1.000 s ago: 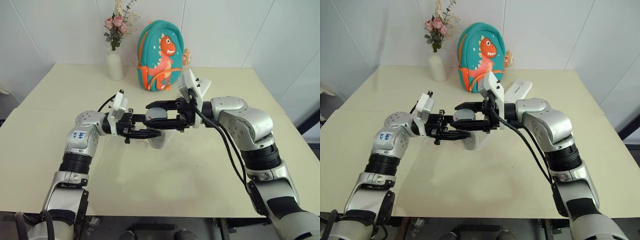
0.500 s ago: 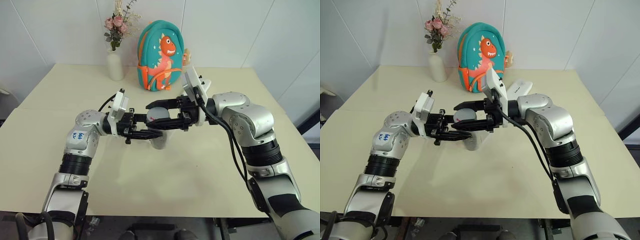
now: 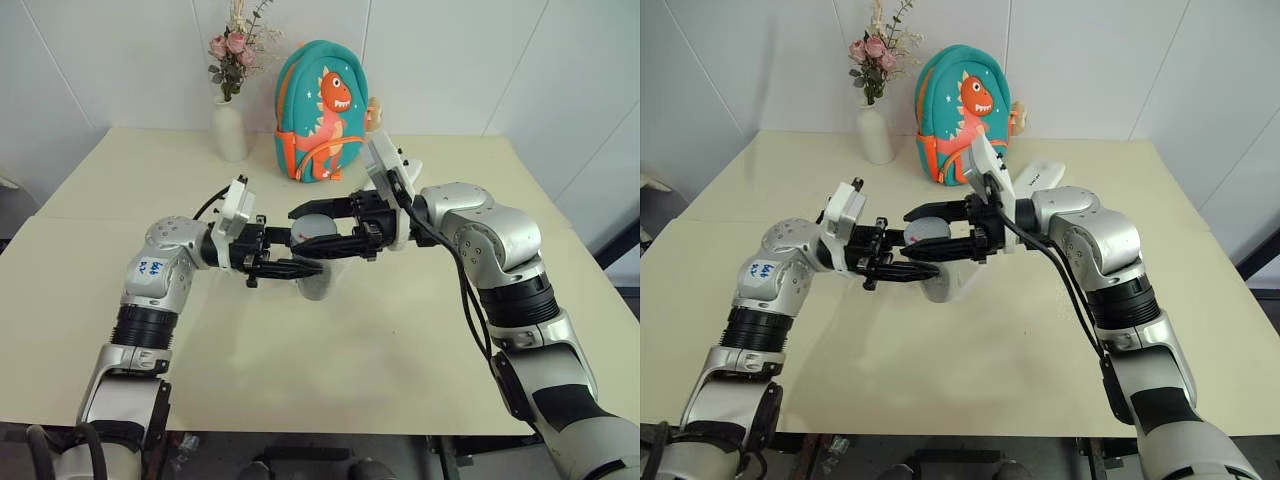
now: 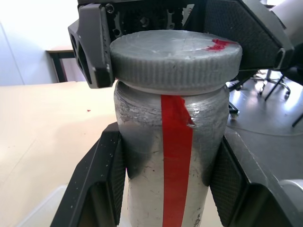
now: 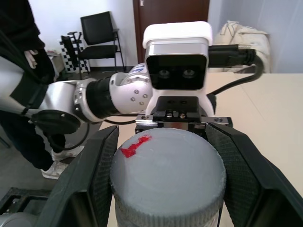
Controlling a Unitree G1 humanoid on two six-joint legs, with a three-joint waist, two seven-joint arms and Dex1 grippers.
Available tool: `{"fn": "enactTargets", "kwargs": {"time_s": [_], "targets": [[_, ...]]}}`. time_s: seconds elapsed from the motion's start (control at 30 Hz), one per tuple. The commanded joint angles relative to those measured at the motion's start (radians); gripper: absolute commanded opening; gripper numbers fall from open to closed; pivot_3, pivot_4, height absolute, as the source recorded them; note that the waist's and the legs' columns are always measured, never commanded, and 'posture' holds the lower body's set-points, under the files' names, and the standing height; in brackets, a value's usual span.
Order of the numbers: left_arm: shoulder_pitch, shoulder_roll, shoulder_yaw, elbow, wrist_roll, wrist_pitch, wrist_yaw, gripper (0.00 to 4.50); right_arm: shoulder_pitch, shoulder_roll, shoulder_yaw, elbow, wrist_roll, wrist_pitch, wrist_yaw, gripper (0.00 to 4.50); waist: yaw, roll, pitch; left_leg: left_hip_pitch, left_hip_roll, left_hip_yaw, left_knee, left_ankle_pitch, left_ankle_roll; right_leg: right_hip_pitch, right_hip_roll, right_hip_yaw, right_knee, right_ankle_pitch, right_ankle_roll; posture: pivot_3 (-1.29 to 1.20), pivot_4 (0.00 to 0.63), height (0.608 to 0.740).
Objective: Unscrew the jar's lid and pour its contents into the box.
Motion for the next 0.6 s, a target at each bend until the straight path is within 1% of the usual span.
{"fn": "enactTargets", "kwargs": {"time_s": [0.03,0.33,0.5,0.6], "targets": [[0.044,0.033,-0.077,0.023,0.037,0.003,-0.115,2.00,-0.085,-0.027,-0.137,0.002,0.041,-0.089,0.005,2.57,0.000,0.000,0.000,0.000,0.000,0.000,0.000,0.000,0.000,0.000,0.000,0.000,0.000,0.000,0.000,0.00,0.150,0.740],[0.052,0.044,-0.093,0.007,0.025,0.022,-0.135,2.00,-0.118,-0.012,-0.140,0.089,0.026,-0.174,0.078,2.57,0.000,0.000,0.000,0.000,0.000,0.000,0.000,0.000,0.000,0.000,0.000,0.000,0.000,0.000,0.000,0.00,0.150,0.740],[0.055,0.043,-0.086,0.004,0.021,0.024,-0.122,2.00,-0.129,-0.014,-0.140,0.129,0.004,-0.254,0.115,2.57,0.000,0.000,0.000,0.000,0.000,0.000,0.000,0.000,0.000,0.000,0.000,0.000,0.000,0.000,0.000,0.00,0.150,0.740],[0.042,0.027,-0.058,0.005,0.004,0.030,-0.088,2.00,-0.133,-0.021,-0.132,0.145,-0.022,-0.317,0.134,2.57,0.000,0.000,0.000,0.000,0.000,0.000,0.000,0.000,0.000,0.000,0.000,0.000,0.000,0.000,0.000,0.00,0.150,0.740]]}}
